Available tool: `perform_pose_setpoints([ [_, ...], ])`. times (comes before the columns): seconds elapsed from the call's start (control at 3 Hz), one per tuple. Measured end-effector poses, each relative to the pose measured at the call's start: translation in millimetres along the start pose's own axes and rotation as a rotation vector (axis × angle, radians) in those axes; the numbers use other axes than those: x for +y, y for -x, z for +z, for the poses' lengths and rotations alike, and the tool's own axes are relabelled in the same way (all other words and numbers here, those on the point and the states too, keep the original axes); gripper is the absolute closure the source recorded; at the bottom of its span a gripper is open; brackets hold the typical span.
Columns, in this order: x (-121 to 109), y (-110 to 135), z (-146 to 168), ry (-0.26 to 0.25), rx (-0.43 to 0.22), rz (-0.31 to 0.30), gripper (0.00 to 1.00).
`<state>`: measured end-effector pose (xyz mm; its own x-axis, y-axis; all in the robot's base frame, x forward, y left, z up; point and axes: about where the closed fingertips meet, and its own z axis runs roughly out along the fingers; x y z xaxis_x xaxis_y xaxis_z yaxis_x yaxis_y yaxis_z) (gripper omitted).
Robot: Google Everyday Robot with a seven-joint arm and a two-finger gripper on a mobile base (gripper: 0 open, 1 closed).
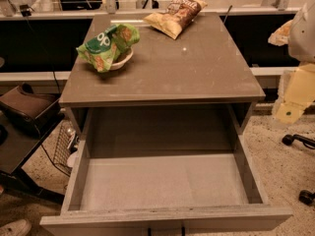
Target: Pick green rice chip bag from paper bowl and place on counter
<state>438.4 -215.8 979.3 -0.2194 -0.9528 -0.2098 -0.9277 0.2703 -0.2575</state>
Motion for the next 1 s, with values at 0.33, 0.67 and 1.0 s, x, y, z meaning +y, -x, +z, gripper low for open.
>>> perform_pose_setpoints([
  [0.33,0.0,0.0,0.0,0.000,0.000,0.000,0.00],
  [0.67,-10.5,24.6,-2.6,-0.050,-0.043,-0.074,0.00],
  [1.0,-17.6,77.7,-2.5,-0.114,-0.084,-0.287,0.00],
])
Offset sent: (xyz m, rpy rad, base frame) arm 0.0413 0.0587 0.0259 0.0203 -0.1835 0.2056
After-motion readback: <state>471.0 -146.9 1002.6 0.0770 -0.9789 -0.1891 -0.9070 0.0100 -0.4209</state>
